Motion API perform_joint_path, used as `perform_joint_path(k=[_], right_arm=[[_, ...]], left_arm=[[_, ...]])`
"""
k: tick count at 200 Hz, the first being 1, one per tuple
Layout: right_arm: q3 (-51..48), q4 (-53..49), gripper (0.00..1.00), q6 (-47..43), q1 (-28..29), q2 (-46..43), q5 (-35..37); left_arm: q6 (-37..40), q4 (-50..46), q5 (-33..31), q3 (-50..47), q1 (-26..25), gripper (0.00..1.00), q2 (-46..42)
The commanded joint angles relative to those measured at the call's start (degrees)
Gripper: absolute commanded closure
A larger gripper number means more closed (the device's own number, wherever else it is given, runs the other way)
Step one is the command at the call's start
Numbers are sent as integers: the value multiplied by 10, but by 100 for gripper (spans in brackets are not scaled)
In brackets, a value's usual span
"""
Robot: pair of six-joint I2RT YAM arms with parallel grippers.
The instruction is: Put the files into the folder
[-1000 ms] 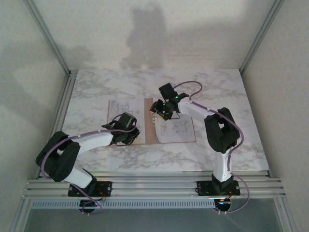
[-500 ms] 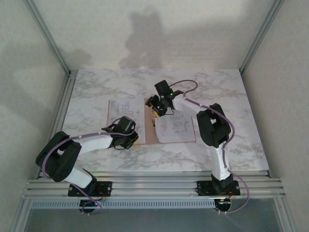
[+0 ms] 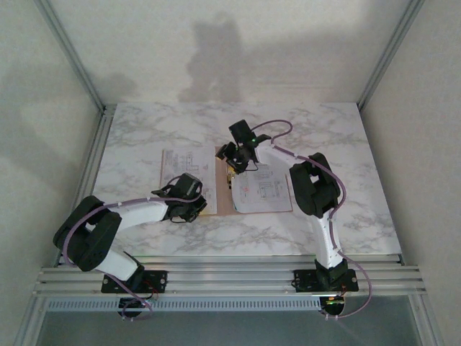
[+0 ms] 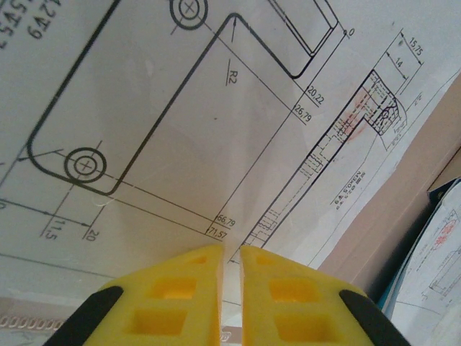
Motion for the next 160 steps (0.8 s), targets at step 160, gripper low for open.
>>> perform_joint_path(k=[160], right_arm=[[-79,7,29,51,9,-131,-22]], left_arm=[[-1,7,-1,-12,3,88,-1]])
